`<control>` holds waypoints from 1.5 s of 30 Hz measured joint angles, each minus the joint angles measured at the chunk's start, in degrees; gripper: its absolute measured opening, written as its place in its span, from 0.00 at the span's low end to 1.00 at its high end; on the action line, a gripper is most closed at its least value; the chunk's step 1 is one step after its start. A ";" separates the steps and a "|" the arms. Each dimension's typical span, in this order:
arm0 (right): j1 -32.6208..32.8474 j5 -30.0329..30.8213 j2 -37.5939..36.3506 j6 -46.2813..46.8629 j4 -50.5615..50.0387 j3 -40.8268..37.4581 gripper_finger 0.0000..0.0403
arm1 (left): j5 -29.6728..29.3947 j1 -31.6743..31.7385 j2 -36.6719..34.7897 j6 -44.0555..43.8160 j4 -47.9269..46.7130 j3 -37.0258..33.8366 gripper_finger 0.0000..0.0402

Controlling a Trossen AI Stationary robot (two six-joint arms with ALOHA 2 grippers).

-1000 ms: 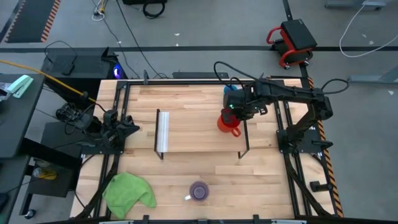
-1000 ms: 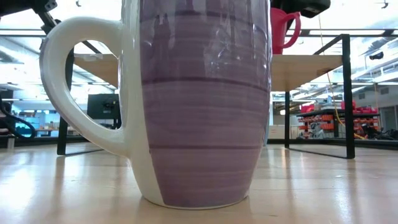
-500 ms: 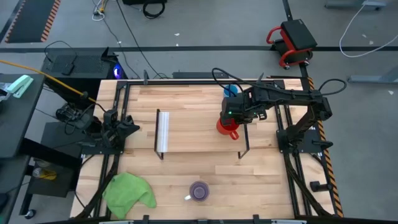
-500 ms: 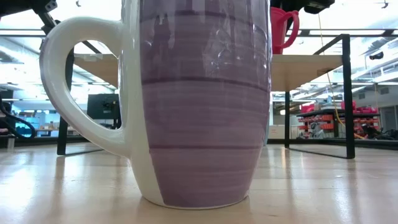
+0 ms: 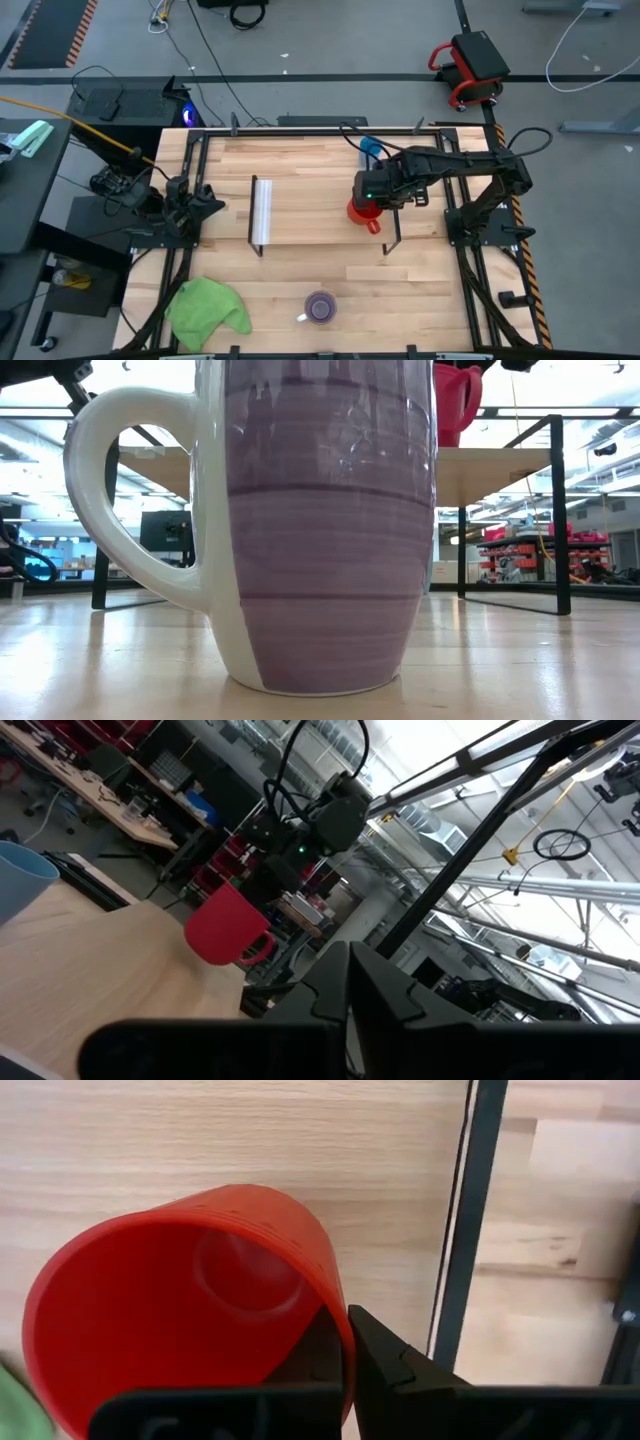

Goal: Stack small to large cups/mugs on shelf
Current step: Put the red mug to the right on the shelf

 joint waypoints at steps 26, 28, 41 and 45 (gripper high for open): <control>0.69 -2.98 -0.33 10.32 0.36 -4.63 0.02 | 0.07 0.00 0.00 -0.06 -5.01 0.00 0.05; 0.69 -2.99 -0.32 10.26 0.22 -4.63 0.02 | 0.09 0.00 0.00 -0.07 -5.03 0.00 0.05; 0.71 -1.85 0.21 7.27 -0.20 -5.09 0.20 | 0.09 -0.01 0.00 -0.04 -5.01 0.00 0.05; 1.09 -0.98 0.15 7.26 -0.15 -5.07 0.25 | 0.08 0.01 0.00 -0.04 -5.01 0.00 0.05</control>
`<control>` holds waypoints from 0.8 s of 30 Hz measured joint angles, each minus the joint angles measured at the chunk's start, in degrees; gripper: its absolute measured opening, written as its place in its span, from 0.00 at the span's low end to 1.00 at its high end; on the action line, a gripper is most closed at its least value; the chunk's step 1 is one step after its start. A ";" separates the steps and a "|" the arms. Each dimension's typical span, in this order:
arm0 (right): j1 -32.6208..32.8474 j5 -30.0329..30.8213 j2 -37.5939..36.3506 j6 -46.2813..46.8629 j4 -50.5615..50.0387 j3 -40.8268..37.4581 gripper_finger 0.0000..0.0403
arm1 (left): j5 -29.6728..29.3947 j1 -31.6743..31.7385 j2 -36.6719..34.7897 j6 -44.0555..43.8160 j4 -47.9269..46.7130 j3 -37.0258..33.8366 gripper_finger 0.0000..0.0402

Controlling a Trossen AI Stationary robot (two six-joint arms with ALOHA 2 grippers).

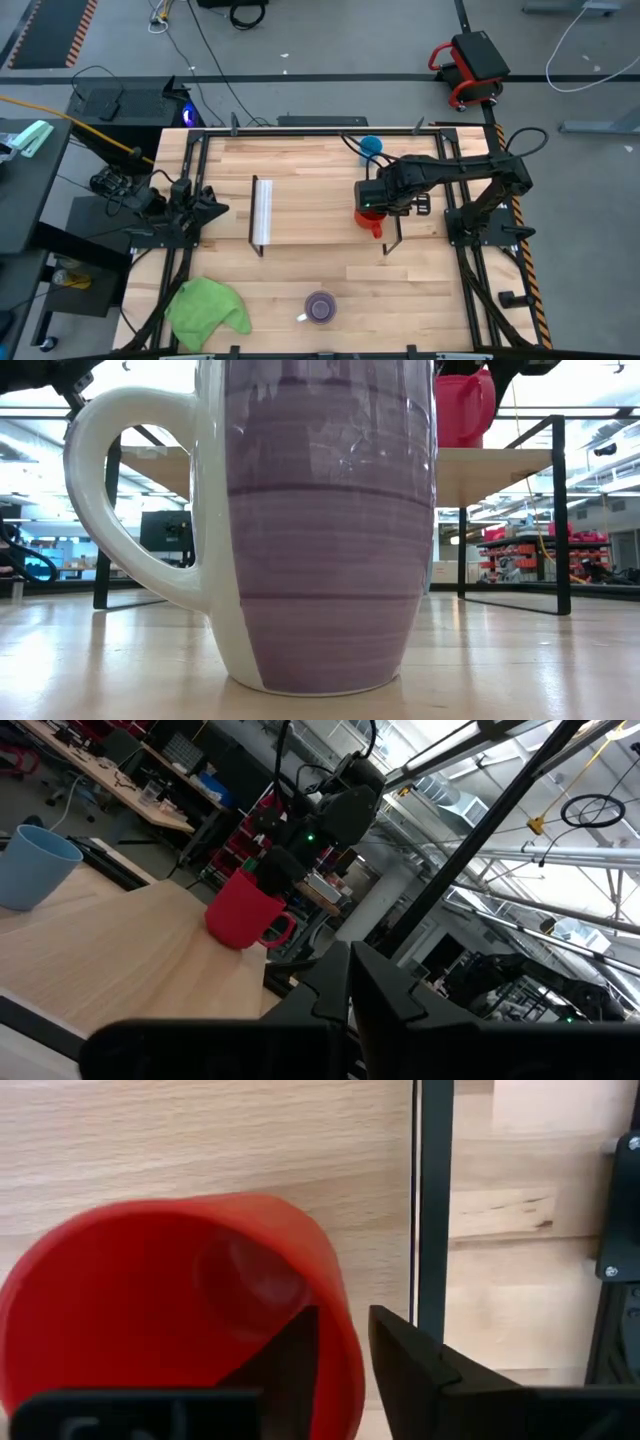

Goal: Stack small to large cups/mugs on shelf
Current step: Put the red mug to the right on the shelf

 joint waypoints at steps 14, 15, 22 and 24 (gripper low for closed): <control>2.88 3.32 -0.18 0.00 0.67 0.63 0.29 | 0.01 -0.01 0.00 -0.02 -0.02 0.00 0.06; 3.04 4.05 -0.24 0.02 0.61 1.15 0.29 | 0.01 -0.02 0.00 -0.02 -0.01 0.00 0.06; 2.96 8.23 -0.37 -0.14 0.15 6.92 0.29 | 0.01 -0.02 0.00 -0.07 -0.03 0.00 0.06; 2.78 8.30 -0.37 -0.88 0.16 8.01 0.29 | 0.01 -0.01 0.00 -0.07 -0.05 0.00 0.07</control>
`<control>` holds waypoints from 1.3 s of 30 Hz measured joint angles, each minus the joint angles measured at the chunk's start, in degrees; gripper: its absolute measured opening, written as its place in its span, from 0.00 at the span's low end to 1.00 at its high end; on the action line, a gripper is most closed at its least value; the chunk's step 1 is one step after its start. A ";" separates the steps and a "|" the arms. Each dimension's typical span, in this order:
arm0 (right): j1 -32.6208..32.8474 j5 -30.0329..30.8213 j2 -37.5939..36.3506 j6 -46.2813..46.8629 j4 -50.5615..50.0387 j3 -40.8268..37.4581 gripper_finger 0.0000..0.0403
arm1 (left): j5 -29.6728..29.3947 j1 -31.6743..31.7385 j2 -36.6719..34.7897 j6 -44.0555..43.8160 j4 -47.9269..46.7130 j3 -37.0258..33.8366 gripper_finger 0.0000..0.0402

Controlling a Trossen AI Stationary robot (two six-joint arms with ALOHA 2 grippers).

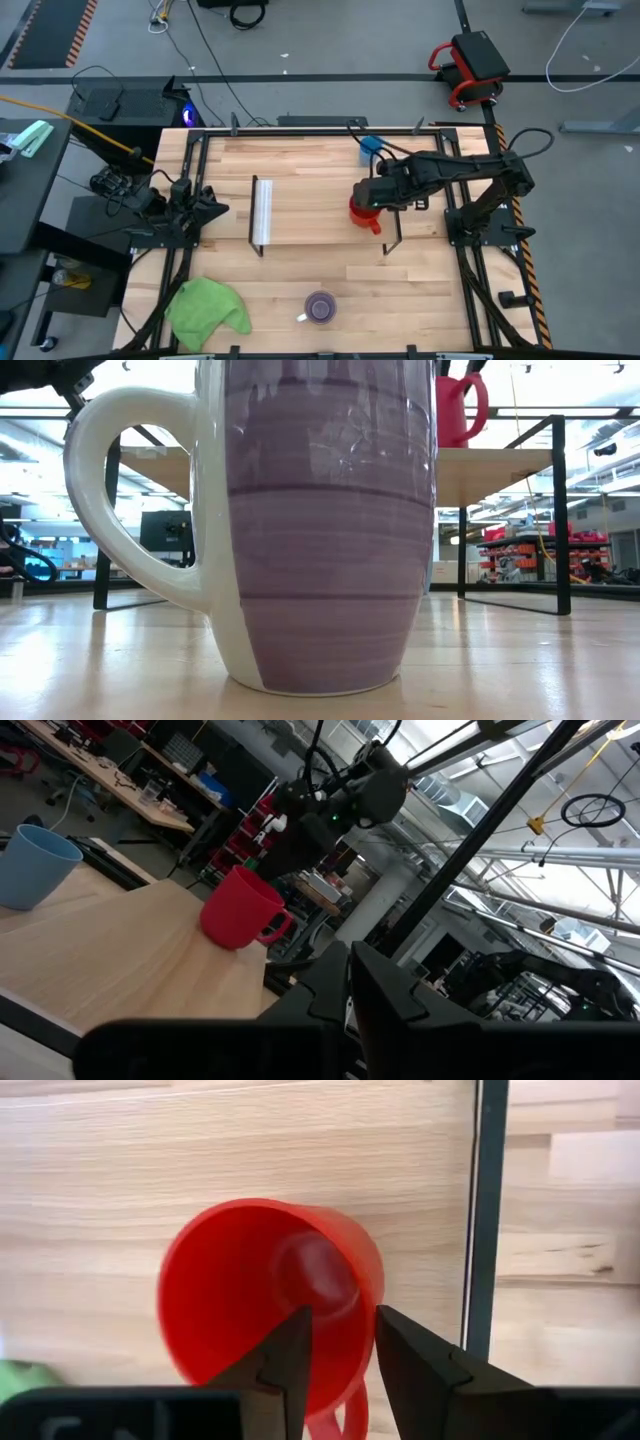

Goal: Stack small to large cups/mugs on shelf
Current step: Put the red mug to the right on the shelf, then put the blue cup to the left of the red mug on the shelf

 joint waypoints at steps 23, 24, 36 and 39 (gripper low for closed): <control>-1.22 5.84 -7.41 2.83 0.00 0.32 0.20 | 0.61 -0.01 0.00 -0.42 0.04 0.00 0.10; -1.93 6.81 -8.06 2.87 0.00 0.32 0.20 | 0.61 -0.02 0.00 -0.42 0.04 0.00 0.10; -23.75 14.32 -10.20 -24.28 2.79 0.34 0.19 | 0.59 0.01 0.00 -0.46 0.15 0.00 0.10; -28.73 13.57 -10.18 -29.83 5.68 0.34 0.19 | 0.59 -0.02 0.00 -0.46 0.17 0.00 0.10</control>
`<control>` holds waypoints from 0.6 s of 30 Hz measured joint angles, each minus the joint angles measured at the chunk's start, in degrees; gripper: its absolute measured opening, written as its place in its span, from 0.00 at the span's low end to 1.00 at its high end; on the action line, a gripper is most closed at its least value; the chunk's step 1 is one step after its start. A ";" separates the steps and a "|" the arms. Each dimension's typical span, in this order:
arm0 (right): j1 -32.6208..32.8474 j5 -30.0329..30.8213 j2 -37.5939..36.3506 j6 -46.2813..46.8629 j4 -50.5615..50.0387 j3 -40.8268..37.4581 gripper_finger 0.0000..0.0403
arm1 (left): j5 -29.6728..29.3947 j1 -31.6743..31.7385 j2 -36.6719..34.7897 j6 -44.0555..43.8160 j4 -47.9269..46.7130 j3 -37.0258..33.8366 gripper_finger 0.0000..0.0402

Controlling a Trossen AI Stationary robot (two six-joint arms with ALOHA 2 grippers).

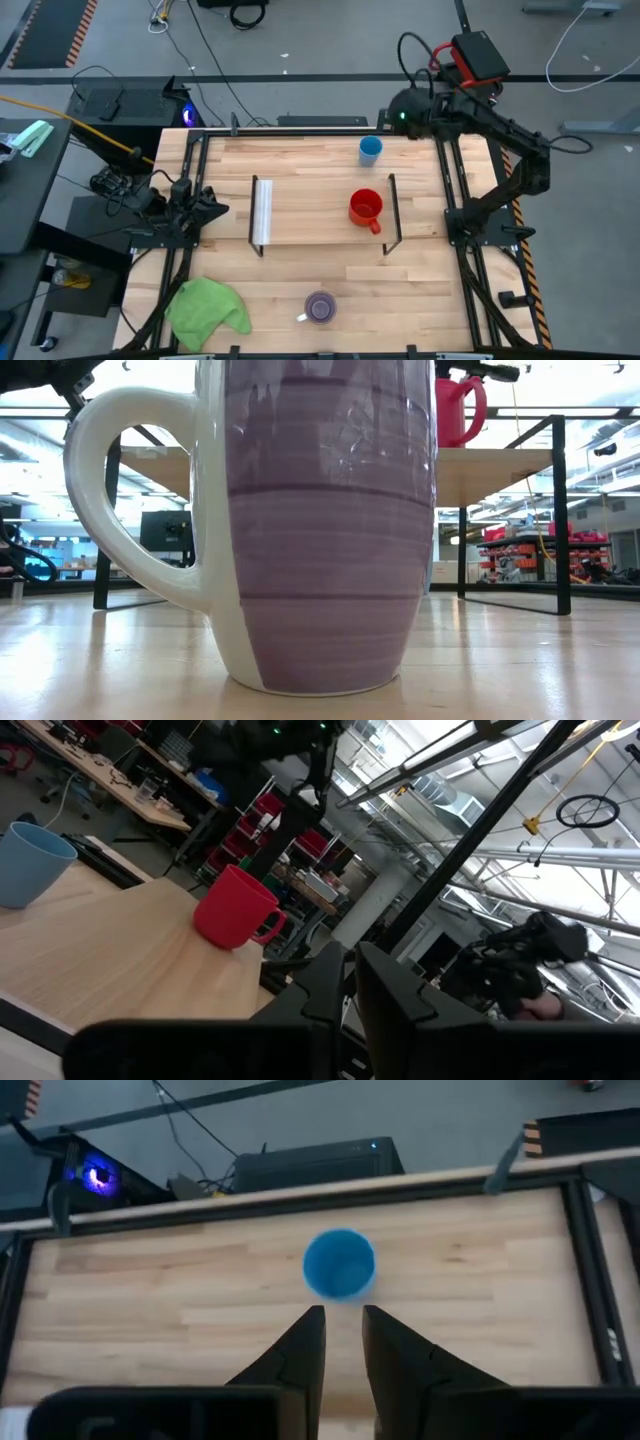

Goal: Stack small to large cups/mugs on shelf
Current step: Put the blue cup to the left of the red mug on the shelf

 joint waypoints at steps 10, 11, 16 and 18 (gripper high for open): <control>-15.09 -16.22 2.56 -8.75 1.62 -2.58 0.19 | -0.02 0.02 0.00 -0.02 0.44 0.00 0.08; -15.94 -17.46 3.06 -9.04 1.59 -3.35 0.19 | -0.02 0.01 0.00 -0.02 0.45 0.00 0.08; -17.56 -18.19 5.73 -9.80 1.92 -7.04 0.19 | -0.02 0.01 0.00 0.02 0.43 0.00 0.09; -17.65 -19.74 7.16 -9.79 1.86 -8.82 0.19 | -0.02 0.01 0.00 0.09 0.41 0.00 0.09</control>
